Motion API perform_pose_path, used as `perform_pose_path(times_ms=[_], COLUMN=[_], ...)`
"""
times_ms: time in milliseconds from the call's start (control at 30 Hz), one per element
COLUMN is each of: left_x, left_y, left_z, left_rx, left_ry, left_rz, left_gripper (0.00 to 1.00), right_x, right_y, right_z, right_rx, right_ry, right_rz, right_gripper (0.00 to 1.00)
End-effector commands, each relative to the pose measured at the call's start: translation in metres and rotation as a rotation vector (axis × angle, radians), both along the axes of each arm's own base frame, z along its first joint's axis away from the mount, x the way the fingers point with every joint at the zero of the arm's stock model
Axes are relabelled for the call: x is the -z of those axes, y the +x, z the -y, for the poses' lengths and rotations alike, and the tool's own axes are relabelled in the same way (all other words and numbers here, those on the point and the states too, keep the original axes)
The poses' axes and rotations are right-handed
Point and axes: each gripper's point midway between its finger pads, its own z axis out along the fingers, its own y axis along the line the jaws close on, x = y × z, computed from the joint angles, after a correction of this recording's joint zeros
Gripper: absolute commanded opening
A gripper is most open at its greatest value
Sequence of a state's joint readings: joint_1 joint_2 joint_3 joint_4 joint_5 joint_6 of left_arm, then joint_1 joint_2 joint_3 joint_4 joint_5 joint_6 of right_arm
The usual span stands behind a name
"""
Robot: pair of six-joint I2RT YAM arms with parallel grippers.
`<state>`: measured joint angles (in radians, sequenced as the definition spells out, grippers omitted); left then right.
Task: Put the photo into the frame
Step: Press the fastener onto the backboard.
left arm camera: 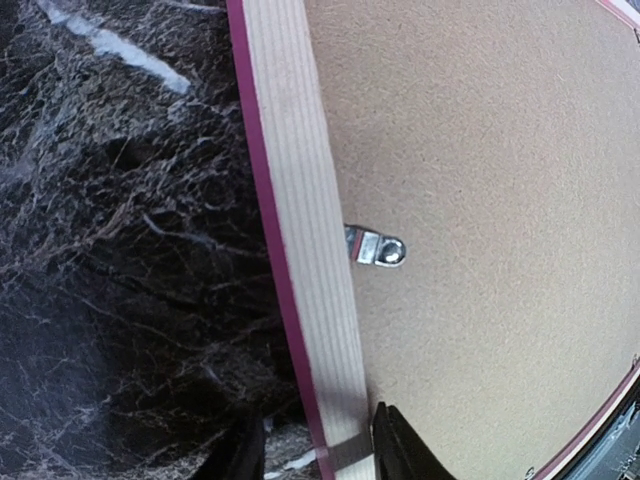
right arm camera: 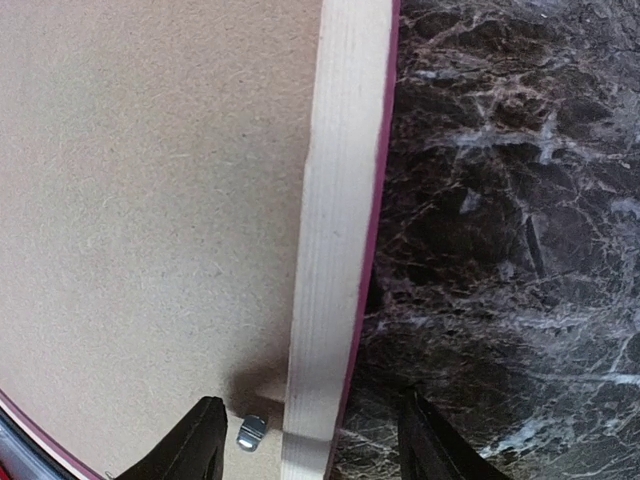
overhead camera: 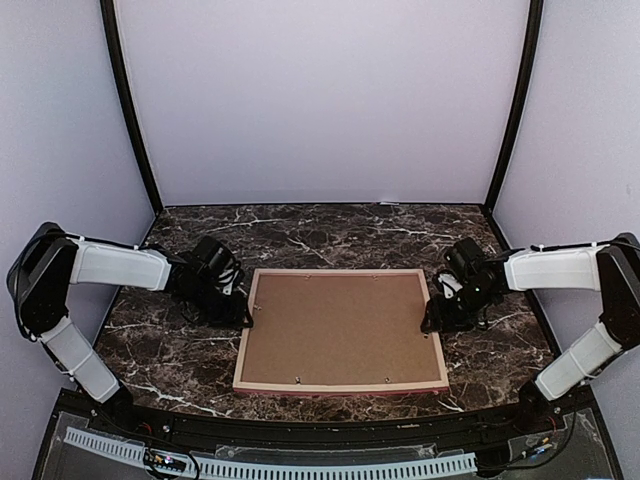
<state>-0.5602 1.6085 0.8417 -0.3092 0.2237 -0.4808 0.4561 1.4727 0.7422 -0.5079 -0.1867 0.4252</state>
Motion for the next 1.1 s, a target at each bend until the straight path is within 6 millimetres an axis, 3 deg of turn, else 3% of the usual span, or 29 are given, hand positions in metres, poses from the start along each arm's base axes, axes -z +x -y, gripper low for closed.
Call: perform_pose_path(times_ms=[0, 333, 633, 1067], left_x=[0.0, 0.001, 0.005, 0.004], left_y=[-0.001, -0.003, -0.005, -0.007], left_z=[0.002, 0.003, 0.006, 0.003], left_rx=[-0.02, -0.037, -0.03, -0.04], left_ry=[-0.002, 0.033, 0.051, 0.064], left_rz=[0.004, 0.003, -0.006, -0.01], left_gripper=[0.37, 0.29, 0.28, 0.28], right_x=[-0.004, 0.001, 0.005, 0.007], right_y=[0.0, 0.0, -0.006, -0.011], right_z=[-0.004, -0.005, -0.001, -0.005], right_rx=[0.018, 0.014, -0.022, -0.038], right_ry=[0.019, 0.022, -0.014, 0.01], right_rz=[0.022, 0.012, -0.007, -0.033], right_gripper=[0.59, 0.51, 0.46, 0.31])
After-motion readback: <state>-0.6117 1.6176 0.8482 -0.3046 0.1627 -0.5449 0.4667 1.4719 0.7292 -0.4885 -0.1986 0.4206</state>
